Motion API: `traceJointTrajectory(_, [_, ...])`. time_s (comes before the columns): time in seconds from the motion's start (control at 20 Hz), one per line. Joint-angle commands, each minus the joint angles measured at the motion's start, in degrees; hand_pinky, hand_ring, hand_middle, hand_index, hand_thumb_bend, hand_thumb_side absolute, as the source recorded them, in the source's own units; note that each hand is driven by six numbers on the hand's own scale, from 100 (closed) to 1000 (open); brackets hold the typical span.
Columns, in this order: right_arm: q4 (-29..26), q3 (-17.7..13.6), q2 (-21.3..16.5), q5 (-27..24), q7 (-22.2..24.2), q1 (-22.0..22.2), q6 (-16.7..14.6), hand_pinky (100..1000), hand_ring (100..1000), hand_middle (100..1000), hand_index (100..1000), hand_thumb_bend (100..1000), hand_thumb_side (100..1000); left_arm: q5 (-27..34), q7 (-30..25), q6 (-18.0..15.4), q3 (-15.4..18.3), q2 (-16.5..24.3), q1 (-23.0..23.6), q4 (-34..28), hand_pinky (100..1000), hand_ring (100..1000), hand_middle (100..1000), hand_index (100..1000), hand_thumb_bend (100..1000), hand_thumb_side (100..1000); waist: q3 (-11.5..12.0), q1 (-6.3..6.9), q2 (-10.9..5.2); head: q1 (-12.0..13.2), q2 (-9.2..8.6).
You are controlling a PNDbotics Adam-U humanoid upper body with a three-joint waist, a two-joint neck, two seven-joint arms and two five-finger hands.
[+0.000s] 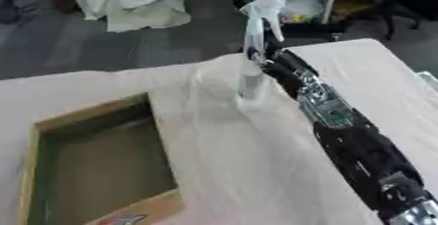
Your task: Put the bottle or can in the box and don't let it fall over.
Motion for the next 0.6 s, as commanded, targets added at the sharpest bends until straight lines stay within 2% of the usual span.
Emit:
traceJointTrajectory(0.05, [-1.2,-0.4,-2.1,-0.2,0.1,-1.4,0.3,985,994,1000,997,100,559,-0.2,-0.2,0.0,0.1,0.5,-0.5,-0.9,1000,874,1000,795,107,948,0.1,-0.23,-0.74,-0.1,-0.58])
traceJointTrajectory(0.3, [-0.7,-0.5,-2.8,1.7,-1.2,-1.3,1.6,988,995,1000,994,100,558,-0.4,-0.3,0.0,0.0,0.4,-0.5,-0.9,1000,874,1000,795,107,950,0.1,-0.29,-0.47,-0.1,-0.78])
traceJointTrajectory(0.6, [-0.7,-0.7,-2.9,2.8,0.0,-1.5,2.5,990,993,1000,996,100,564,-0.5,-0.3,0.0,0.0,0.4,-0.5,-0.9,1000,874,1000,795,107,950,0.1,-0.15,-0.29,-0.1,-0.79])
